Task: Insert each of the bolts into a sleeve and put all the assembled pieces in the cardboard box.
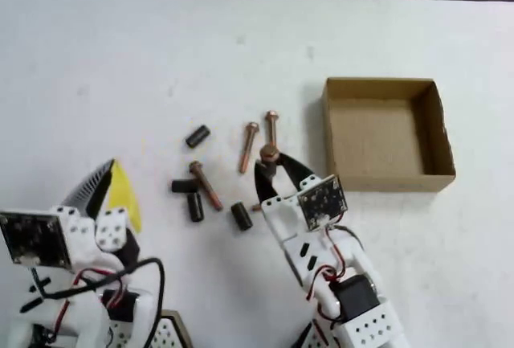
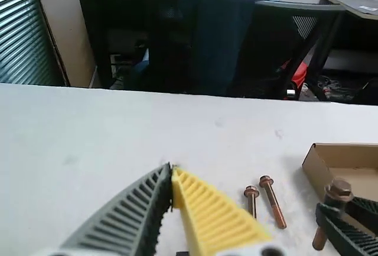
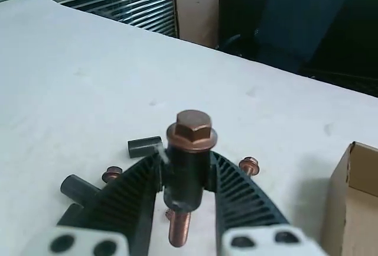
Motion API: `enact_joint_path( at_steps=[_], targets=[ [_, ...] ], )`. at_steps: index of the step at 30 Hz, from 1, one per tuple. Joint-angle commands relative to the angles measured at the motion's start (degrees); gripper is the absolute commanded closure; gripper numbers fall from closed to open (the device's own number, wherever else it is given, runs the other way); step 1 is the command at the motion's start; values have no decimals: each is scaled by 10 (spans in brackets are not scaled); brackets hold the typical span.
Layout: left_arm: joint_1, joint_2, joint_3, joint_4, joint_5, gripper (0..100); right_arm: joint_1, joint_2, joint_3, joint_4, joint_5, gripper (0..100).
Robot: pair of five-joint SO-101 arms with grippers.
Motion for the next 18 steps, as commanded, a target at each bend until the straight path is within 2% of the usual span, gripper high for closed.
enact_joint_path(
  at_steps=[1, 7, 12, 18],
  targets=[
    [-6, -22, 5, 26, -17, 977, 5, -7, 2, 2, -2, 981],
    [-56, -37, 67, 30, -17, 977, 29, -7, -11, 32, -2, 981],
    [-60, -37, 118, 27, -17, 977, 65, -7, -56, 94, -2, 981],
    [-59, -37, 208, 21, -17, 977, 112, -7, -79, 105, -1, 981]
  ],
)
